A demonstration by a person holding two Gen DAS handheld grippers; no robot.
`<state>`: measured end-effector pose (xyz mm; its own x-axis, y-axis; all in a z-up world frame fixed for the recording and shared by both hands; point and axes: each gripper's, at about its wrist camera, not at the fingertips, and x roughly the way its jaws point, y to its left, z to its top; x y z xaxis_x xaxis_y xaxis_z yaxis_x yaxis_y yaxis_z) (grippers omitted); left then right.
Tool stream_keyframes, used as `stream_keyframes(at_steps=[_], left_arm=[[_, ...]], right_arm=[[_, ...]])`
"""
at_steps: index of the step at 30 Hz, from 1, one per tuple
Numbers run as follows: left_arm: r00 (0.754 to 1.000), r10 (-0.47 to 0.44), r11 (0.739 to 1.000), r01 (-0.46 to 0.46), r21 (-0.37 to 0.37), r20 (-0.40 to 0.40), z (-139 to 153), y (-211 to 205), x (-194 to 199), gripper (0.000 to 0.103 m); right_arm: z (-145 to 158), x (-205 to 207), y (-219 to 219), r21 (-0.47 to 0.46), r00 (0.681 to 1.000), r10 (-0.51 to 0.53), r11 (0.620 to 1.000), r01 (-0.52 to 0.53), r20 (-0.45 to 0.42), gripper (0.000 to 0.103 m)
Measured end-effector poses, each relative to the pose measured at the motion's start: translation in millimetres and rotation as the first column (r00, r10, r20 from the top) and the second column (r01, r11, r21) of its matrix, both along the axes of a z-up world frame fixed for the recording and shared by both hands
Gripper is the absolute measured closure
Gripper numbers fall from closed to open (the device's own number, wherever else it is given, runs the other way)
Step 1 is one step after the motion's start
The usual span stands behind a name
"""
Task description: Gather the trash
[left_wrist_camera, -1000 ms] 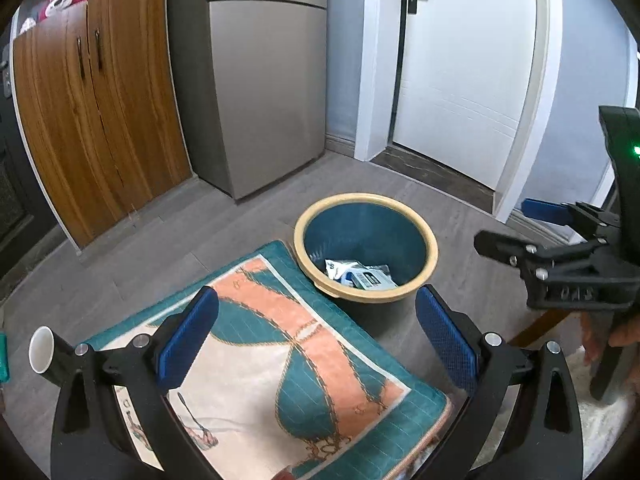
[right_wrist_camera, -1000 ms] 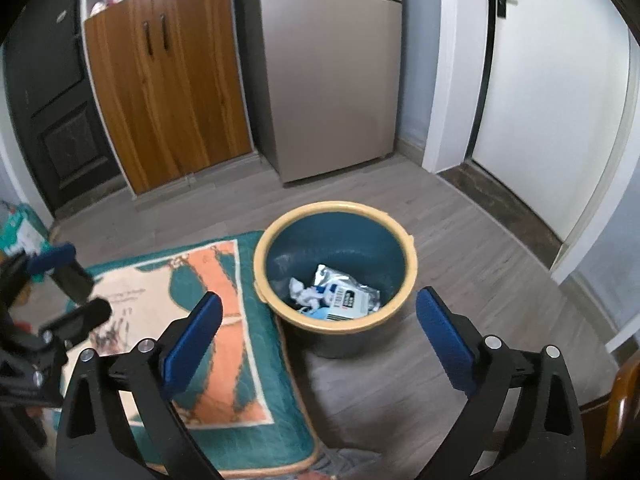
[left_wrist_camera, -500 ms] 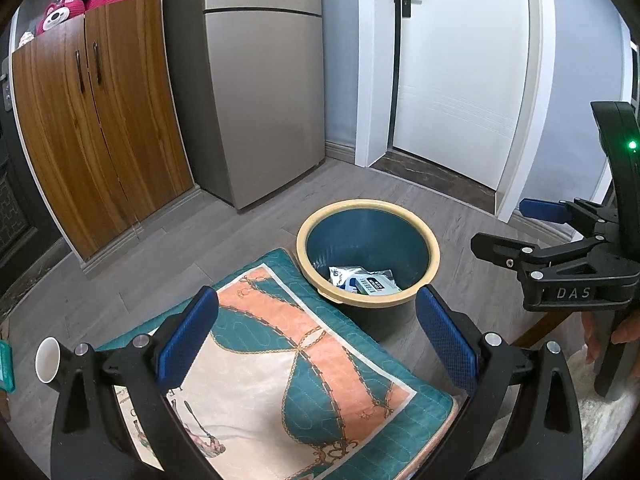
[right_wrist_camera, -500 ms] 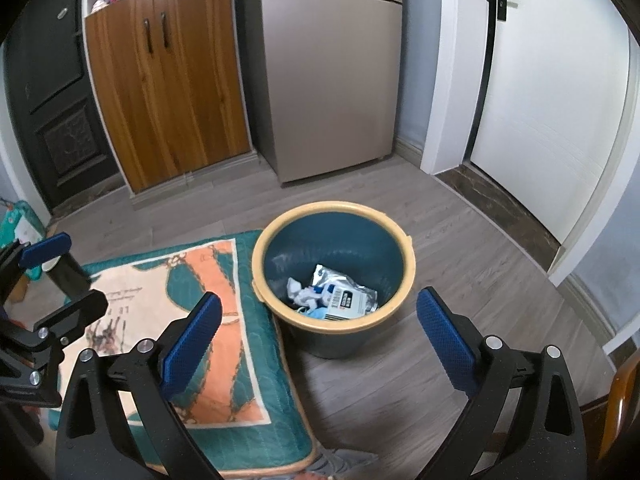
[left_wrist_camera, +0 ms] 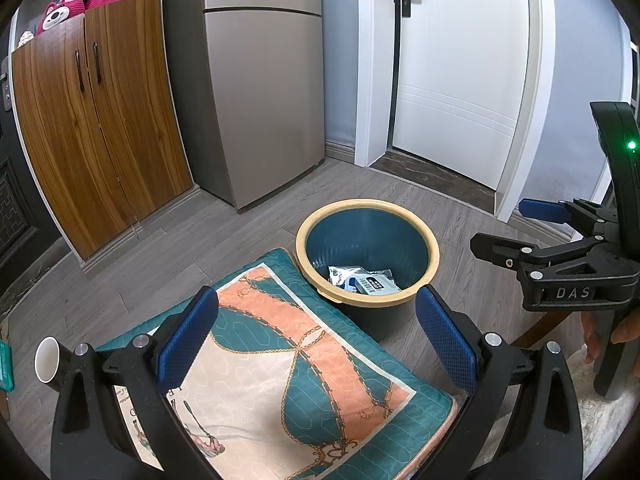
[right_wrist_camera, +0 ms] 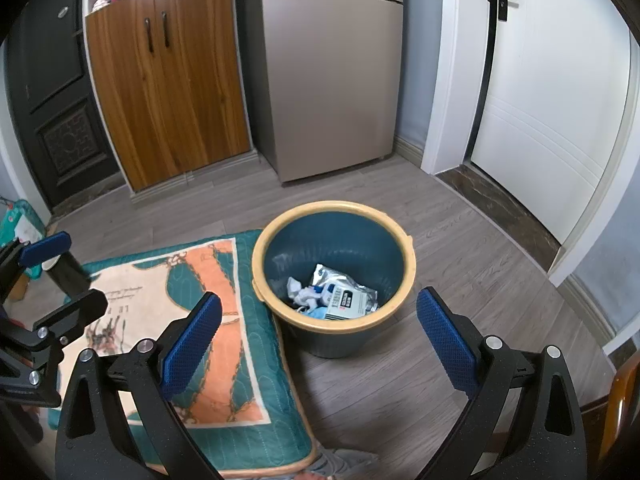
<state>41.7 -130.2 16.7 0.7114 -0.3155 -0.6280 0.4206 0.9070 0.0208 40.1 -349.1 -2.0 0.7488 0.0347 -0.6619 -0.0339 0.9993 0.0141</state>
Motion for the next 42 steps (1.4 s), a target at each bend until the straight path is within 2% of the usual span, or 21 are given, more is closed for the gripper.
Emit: stream_keyframes(at_steps=[42], left_arm=[[1.0,0.005,1.0,-0.005,-0.015,-0.013,-0.3,2.0,-1.9,0.006]], right_arm=[[0.3,0.1,-1.5,-0.001,1.0,0.001,1.0,-0.001,-0.001,0.006]])
